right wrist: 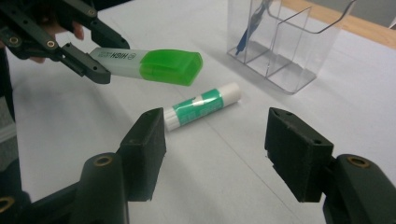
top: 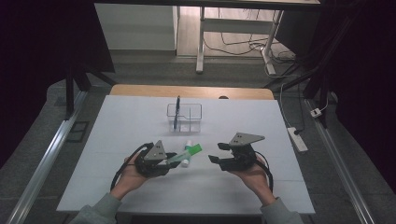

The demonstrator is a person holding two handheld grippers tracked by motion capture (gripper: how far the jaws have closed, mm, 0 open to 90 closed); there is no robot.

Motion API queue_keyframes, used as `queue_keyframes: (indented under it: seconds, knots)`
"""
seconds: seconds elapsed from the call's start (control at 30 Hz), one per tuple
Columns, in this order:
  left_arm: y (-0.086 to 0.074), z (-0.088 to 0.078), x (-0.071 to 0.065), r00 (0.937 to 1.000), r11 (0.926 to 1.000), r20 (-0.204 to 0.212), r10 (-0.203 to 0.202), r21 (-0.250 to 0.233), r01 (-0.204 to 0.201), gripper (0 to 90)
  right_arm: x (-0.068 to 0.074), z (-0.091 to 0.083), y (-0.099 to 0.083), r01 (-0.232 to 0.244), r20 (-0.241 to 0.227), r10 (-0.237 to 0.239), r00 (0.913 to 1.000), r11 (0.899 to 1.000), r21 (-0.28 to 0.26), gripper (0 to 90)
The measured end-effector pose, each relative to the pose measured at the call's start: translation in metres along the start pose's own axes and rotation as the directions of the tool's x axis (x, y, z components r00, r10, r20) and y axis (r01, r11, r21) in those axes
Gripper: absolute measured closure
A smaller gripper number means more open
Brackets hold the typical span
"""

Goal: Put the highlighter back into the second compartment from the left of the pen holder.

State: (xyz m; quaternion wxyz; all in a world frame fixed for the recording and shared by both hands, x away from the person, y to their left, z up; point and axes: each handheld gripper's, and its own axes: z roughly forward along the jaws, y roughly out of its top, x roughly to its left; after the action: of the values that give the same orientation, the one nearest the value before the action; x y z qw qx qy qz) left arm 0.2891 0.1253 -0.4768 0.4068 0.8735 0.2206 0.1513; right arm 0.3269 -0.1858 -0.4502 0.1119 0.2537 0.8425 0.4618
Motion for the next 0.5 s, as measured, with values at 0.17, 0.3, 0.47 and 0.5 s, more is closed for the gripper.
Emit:
queue_keyframes:
  seconds: [0.17,0.3,0.47,0.5]
  knots:
    - [0.000,0.000,-0.001,0.9999,0.9997,-0.013,-0.009,-0.023,0.008,65.1,-0.001,0.000,-0.002,-0.047,-0.016,0.046,0.9988,0.998,-0.040,37.5]
    - [0.000,0.001,-0.003,0.9998,0.9992,-0.017,-0.004,-0.040,0.004,65.1,0.001,0.004,-0.002,-0.067,-0.033,0.066,0.9973,0.997,-0.045,36.1]
    - [0.001,0.003,-0.006,0.9998,0.9988,-0.017,0.005,-0.049,-0.006,65.1,0.004,0.010,-0.004,-0.070,-0.037,0.069,0.9969,0.997,-0.039,34.8]
    - [0.002,0.004,-0.007,0.9999,0.9987,-0.015,0.008,-0.050,-0.008,65.1,0.004,0.010,-0.004,-0.074,-0.041,0.072,0.9966,0.996,-0.040,34.8]
